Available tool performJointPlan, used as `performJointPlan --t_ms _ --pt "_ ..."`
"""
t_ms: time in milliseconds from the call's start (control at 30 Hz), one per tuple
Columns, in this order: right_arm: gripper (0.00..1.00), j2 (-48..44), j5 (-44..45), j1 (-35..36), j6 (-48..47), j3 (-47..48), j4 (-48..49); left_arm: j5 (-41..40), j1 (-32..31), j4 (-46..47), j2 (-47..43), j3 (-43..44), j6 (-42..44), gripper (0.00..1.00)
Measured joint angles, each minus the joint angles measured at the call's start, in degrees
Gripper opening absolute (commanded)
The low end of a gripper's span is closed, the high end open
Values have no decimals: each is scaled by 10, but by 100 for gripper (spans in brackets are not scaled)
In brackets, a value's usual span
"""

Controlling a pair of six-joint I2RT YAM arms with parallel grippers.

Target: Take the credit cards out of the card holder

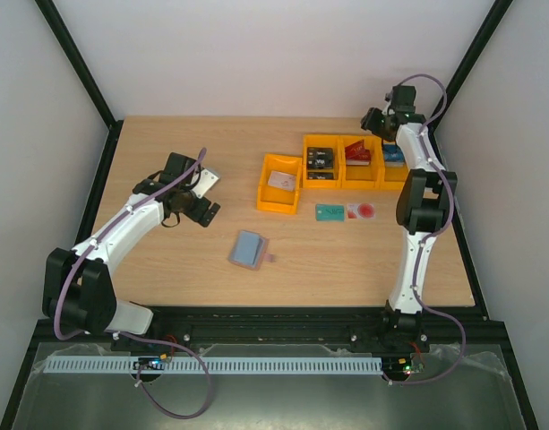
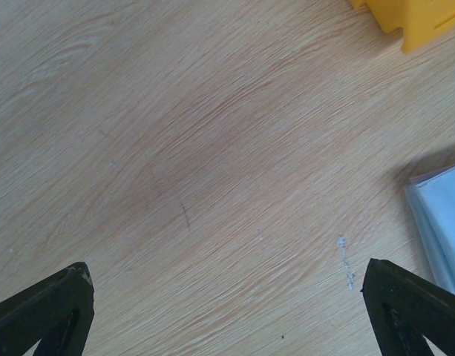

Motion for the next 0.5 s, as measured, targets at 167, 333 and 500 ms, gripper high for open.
performJointPlan --t_ms 167,333,500 --pt "50 -36 78 23 -8 0 -4 32 0 0 0 -4 -4 99" --pt "46 -102 105 42 -11 -36 0 53 0 0 0 -9 -6 99" --pt "47 -117 120 44 1 -88 0 59 0 0 0 -11 -6 99"
